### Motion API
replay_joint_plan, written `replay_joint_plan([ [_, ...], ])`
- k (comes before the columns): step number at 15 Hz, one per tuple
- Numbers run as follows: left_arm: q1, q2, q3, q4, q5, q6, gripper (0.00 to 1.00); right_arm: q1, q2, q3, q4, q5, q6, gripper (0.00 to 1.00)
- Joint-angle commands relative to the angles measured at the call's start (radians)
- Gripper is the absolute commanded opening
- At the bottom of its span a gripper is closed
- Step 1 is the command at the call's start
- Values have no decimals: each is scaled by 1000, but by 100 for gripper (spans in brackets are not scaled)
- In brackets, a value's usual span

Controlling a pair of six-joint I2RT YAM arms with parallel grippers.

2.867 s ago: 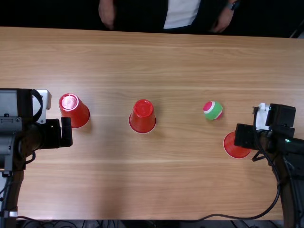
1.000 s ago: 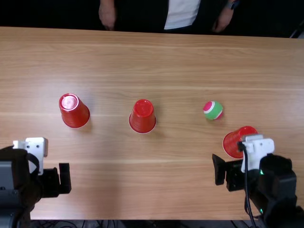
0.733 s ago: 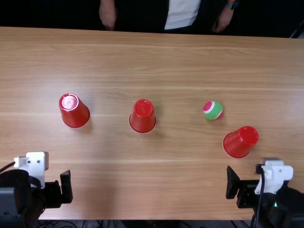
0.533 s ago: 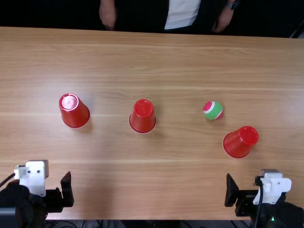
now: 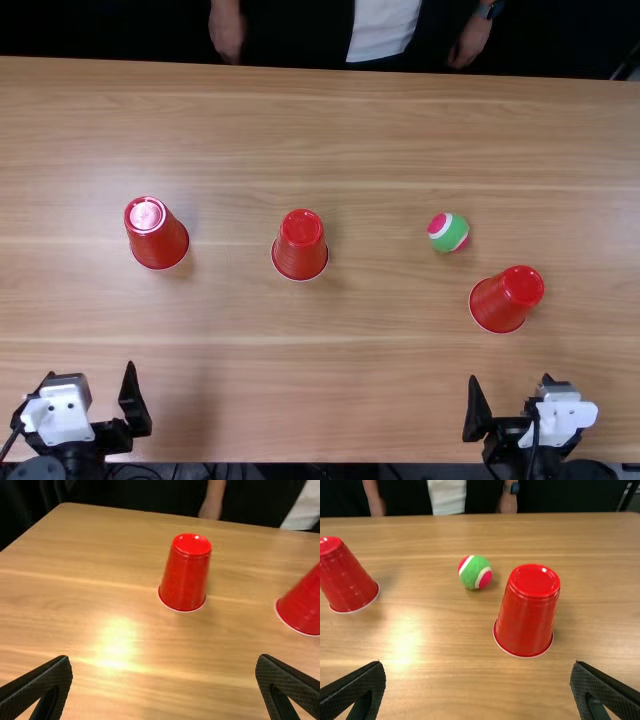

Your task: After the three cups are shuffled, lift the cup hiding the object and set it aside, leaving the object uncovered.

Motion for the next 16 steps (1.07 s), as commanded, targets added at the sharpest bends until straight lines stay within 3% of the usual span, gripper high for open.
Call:
replay_joint_plan([
  [1, 11, -8, -49, 13, 0, -5, 100, -10, -7, -12, 7, 7, 4, 100],
  [4, 11, -8, -129, 171, 12, 6, 100, -12, -7, -27, 55, 2, -2, 100],
  [7, 10, -8, -259, 388, 18, 6, 100, -12, -7, -151, 420, 2, -4, 100],
  [11, 4, -8, -350, 541, 25, 8, 100, -12, -7, -347, 928, -4, -6, 100],
  [13, 2, -8, -403, 635, 75, 6, 100, -12, -7, -443, 1003, -11, -7, 100],
  [16, 2, -8, -434, 673, 82, 6, 100, -10, -7, -456, 929, -22, -4, 100],
])
